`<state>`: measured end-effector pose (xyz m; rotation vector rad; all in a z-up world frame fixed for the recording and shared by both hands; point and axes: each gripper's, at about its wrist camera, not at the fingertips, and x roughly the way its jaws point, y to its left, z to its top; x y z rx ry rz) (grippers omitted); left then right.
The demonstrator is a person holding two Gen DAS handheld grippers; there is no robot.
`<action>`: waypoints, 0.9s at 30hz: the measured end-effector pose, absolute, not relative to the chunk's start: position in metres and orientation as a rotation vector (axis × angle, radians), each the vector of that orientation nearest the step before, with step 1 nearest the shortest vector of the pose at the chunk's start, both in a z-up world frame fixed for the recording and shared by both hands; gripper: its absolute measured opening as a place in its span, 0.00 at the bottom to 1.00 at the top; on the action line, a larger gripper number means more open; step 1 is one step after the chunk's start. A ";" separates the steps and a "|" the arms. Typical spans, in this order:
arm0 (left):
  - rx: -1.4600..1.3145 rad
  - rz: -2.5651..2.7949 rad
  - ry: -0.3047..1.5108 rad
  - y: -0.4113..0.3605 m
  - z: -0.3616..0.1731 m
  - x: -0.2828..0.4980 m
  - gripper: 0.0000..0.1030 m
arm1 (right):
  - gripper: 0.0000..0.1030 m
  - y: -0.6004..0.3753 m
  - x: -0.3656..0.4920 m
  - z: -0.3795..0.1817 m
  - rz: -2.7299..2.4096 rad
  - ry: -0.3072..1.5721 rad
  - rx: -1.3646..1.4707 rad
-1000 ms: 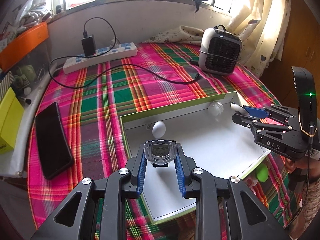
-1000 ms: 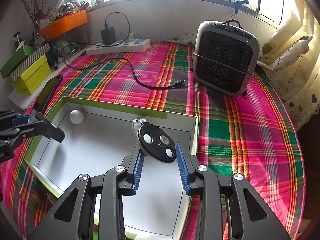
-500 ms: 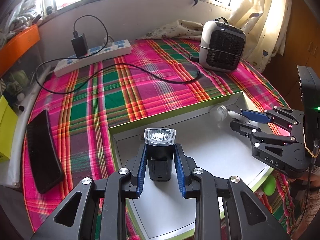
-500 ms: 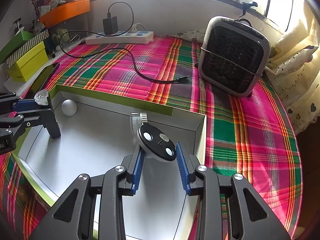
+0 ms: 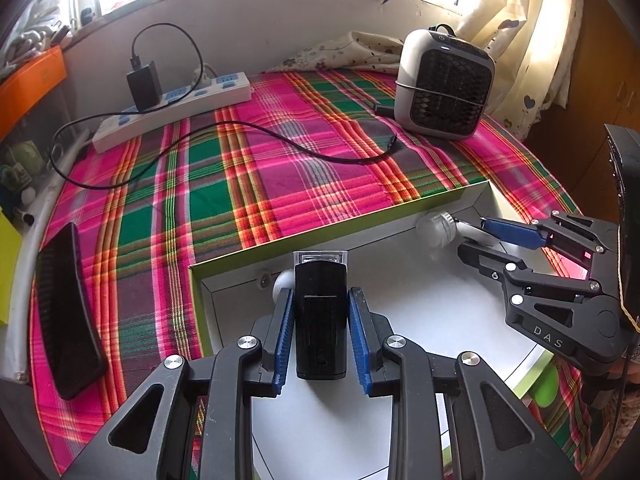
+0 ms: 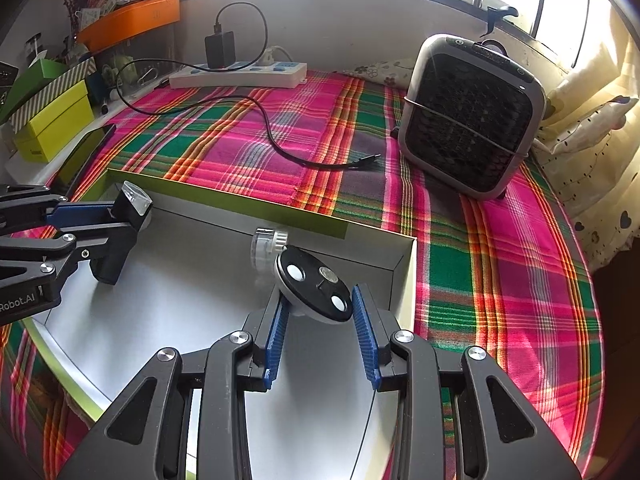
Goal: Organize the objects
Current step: 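Lower the black flashlight into the box and open the left tool while the right tool releases the dotted disc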
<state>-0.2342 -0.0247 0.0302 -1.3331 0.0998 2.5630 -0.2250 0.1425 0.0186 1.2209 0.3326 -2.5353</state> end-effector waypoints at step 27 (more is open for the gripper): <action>-1.369 2.551 0.096 -0.022 0.023 -0.237 0.24 | 0.33 0.142 -0.225 0.017 -2.553 0.316 1.224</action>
